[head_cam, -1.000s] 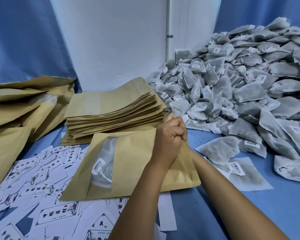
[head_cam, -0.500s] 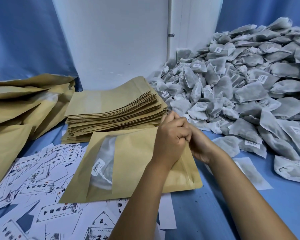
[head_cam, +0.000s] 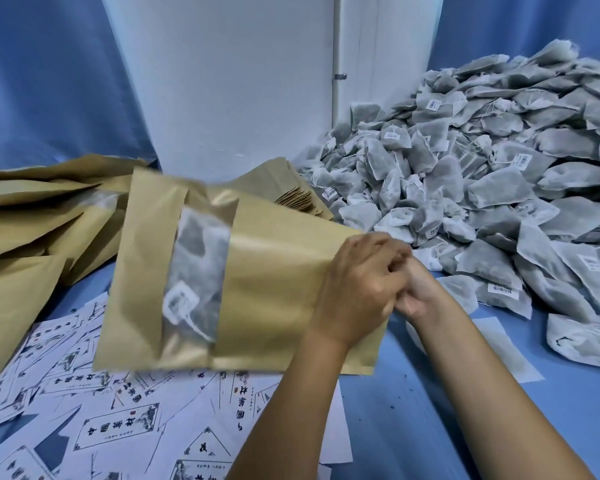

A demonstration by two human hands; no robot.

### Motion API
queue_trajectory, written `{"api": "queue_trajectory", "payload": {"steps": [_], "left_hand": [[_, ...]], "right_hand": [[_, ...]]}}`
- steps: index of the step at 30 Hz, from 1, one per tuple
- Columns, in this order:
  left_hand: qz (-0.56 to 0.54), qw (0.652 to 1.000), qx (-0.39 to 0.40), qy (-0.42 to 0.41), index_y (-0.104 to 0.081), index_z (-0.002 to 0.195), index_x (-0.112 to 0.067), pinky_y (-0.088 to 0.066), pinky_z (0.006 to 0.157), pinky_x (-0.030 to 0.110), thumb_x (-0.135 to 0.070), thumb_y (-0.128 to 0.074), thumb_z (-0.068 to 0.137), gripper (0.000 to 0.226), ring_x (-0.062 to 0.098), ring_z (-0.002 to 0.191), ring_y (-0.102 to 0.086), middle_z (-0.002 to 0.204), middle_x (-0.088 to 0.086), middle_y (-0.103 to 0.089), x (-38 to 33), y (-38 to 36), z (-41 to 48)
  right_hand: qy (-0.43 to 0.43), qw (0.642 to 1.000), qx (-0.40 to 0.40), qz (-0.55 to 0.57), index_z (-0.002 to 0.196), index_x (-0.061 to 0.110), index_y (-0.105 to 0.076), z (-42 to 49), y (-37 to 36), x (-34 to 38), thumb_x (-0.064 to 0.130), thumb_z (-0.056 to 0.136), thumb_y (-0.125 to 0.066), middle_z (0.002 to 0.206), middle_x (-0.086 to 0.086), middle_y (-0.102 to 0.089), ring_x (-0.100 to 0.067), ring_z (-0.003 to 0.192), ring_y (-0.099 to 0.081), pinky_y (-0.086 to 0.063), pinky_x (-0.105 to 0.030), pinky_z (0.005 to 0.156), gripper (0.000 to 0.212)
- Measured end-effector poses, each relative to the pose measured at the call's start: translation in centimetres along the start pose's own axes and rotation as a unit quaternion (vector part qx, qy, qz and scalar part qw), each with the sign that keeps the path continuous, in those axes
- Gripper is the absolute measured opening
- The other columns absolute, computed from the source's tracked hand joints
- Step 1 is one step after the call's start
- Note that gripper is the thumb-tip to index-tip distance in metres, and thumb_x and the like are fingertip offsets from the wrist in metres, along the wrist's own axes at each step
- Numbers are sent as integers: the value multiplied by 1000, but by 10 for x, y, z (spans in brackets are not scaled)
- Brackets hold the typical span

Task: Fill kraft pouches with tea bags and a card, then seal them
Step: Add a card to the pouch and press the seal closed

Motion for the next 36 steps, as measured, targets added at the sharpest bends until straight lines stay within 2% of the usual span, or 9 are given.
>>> {"api": "queue_trajectory", "payload": {"steps": [3,8,12,15,17,19,27,30,36], "left_hand": [[130,973,-101,161,-72,81,-20,-35,97,39,-13,-70,75,10,22,110,-47,116,0,-64,31,26,-6],[156,829,-152,516,-52,132,-18,-33,104,45,-44,-74,75,67,28,125,-37,140,8,-44,88,54,-37],[-101,641,-112,753,-32,141,-11,-51,81,30,-28,-76,77,80,24,106,-54,130,9,-47,114,43,-74],[-408,438,-92,796,-55,119,-1,-55,48,26,-12,-71,83,41,21,70,-64,95,12,-68,106,23,-80],[-490,367,-59,789,-62,101,2,-56,44,33,-4,-67,84,19,25,60,-68,76,16,-70,96,17,-78],[-506,365,-35,780,-62,101,6,-54,43,27,2,-67,82,20,21,54,-68,76,17,-70,95,19,-76],[-408,448,9,796,-44,129,7,-48,44,14,7,-73,73,63,8,55,-66,82,9,-69,115,37,-87],[-398,465,-8,791,-38,98,-2,-42,77,29,11,-73,71,46,21,83,-57,62,7,-68,119,36,-91],[-392,481,-43,783,-41,76,-13,-47,82,34,14,-71,73,40,22,80,-64,70,11,-70,120,34,-93]], "right_hand": [[-31,996,10,81,104,-5,-59,14,-18,0,3,95,-31,88,-17,-67,-22,78,-67,-59,-29,72,30],[-12,961,-72,265,135,-5,-43,43,-34,-4,5,101,-28,136,-20,-51,-31,127,-49,-33,-43,110,39],[22,914,-134,383,137,-1,-41,55,-23,-16,7,103,-29,142,-15,-47,-26,132,-44,-26,-35,113,38],[46,905,-142,399,135,-1,-45,55,-12,-20,7,102,-32,135,-15,-54,-23,128,-49,-31,-32,109,36],[69,916,-143,369,118,-1,-56,52,-6,-16,5,100,-37,105,-16,-68,-21,103,-66,-43,-27,99,27],[88,928,-155,327,93,0,-58,49,1,-10,0,97,-44,75,-13,-70,-21,69,-69,-57,-26,76,15],[146,939,-287,121,83,4,-59,36,27,-5,-3,84,-65,83,-6,-65,-12,68,-62,-54,-20,59,8],[175,931,-318,39,75,7,-60,29,30,2,0,82,-69,71,-1,-63,-11,58,-55,-46,-17,54,13],[172,943,-282,43,81,8,-62,30,28,1,2,84,-67,78,-2,-67,-10,67,-64,-54,-13,57,9]]}}
Point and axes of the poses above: each hand's wrist, its own z-axis towards the middle knuckle, its own y-axis out of the back of the hand, x = y × z, the point moved 5 cm from there along z, towards the middle knuckle
